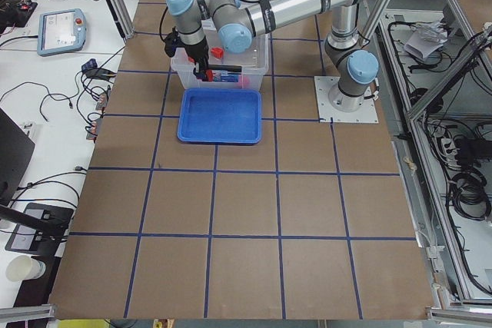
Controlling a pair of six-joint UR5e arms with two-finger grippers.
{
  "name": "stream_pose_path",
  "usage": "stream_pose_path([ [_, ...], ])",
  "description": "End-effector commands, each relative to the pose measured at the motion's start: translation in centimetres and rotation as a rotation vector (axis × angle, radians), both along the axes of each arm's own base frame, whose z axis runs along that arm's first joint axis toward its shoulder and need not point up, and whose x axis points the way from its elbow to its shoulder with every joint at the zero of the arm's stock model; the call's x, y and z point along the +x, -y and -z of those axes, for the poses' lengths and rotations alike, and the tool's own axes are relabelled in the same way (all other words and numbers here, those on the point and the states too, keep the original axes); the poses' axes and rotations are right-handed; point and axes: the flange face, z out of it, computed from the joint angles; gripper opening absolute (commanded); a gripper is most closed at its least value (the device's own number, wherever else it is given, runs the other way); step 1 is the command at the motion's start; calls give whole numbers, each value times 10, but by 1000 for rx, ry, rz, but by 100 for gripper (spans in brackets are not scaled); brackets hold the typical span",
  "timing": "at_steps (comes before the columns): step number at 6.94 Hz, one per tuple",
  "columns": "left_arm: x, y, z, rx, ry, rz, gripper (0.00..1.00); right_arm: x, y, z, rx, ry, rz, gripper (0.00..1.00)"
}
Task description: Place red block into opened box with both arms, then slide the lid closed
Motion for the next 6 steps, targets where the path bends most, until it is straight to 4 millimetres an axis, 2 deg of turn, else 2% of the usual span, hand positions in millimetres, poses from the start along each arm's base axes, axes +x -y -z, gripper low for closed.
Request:
stream_pose_path([
  [1,-52,-4,-12,-18,-2,-61,1,-6,-1,0,1,0,10,100],
  [4,-128,-2,4,-2,3,-139,0,-7,-1,0,0,0,11,100],
  [6,-139,-10,27,30,3,-124,0,-7,1,-6,-10,-4,11,100],
])
